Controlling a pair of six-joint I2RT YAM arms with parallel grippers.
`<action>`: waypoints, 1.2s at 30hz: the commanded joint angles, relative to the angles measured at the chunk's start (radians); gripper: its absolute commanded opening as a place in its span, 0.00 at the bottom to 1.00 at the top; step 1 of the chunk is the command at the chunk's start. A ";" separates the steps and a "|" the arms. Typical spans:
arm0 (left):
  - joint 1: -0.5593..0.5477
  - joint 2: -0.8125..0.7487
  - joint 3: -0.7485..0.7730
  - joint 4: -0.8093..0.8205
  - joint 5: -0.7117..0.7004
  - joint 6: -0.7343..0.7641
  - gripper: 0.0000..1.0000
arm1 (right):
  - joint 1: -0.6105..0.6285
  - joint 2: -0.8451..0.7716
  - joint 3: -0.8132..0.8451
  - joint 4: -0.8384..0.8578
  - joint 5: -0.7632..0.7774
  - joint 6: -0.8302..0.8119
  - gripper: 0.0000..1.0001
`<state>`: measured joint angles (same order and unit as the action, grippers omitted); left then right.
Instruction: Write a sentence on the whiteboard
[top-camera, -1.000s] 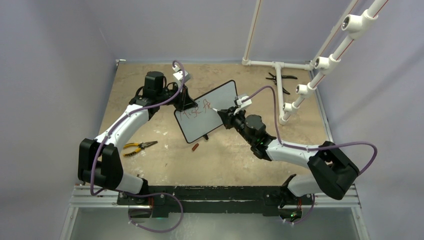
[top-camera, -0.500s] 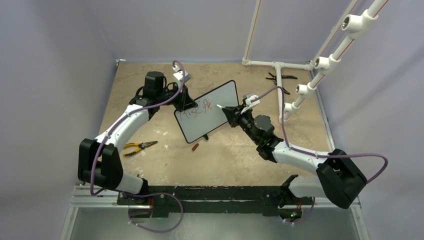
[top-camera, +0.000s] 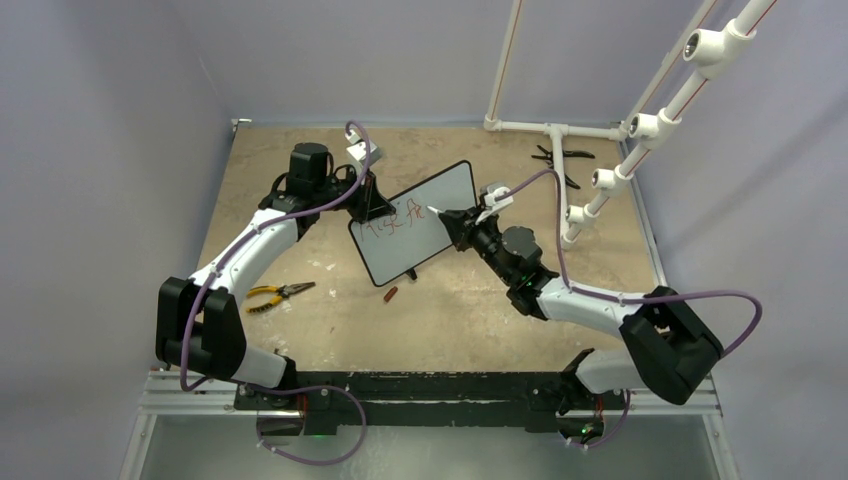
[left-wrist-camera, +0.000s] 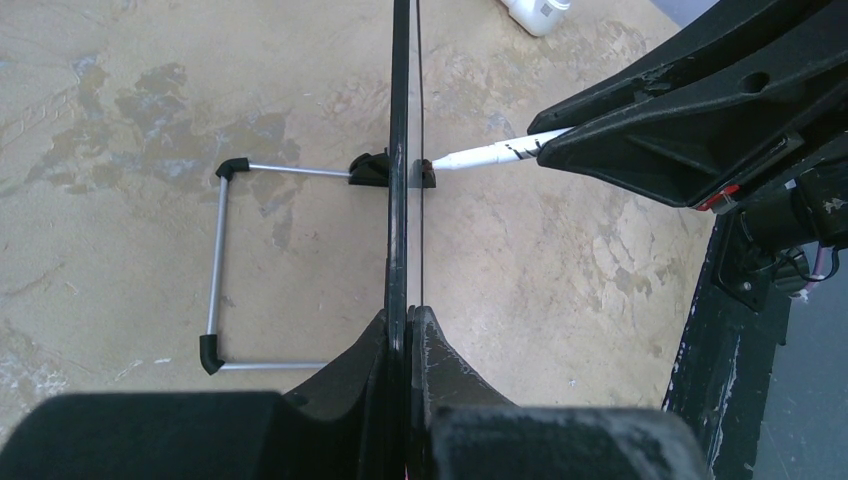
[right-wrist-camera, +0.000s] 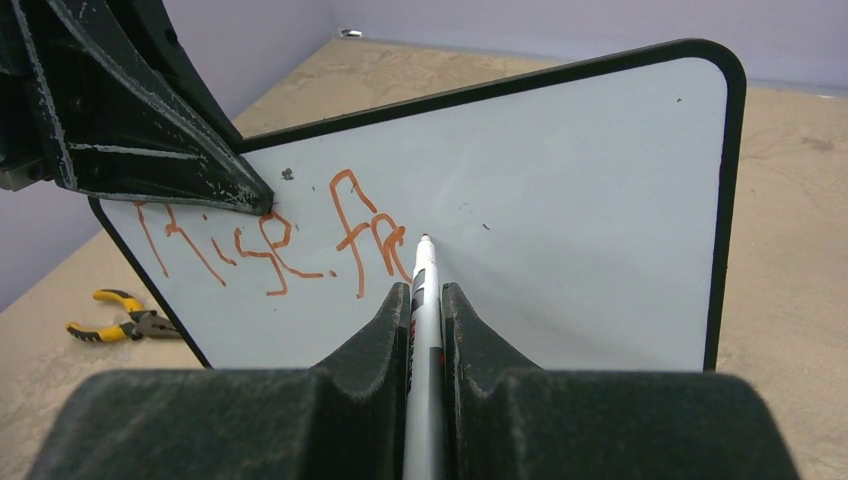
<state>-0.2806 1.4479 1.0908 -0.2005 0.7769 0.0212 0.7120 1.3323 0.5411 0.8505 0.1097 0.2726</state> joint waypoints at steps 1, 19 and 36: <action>-0.011 0.008 -0.020 -0.042 -0.012 0.031 0.00 | -0.005 0.014 0.057 0.053 0.004 -0.002 0.00; -0.011 0.008 -0.019 -0.039 -0.012 0.031 0.00 | 0.003 0.043 0.002 0.021 -0.056 -0.007 0.00; -0.012 0.006 -0.019 -0.038 -0.012 0.029 0.00 | 0.006 0.006 0.003 -0.034 0.074 0.016 0.00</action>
<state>-0.2817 1.4479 1.0908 -0.1997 0.7727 0.0212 0.7212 1.3697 0.5415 0.8219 0.1192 0.2878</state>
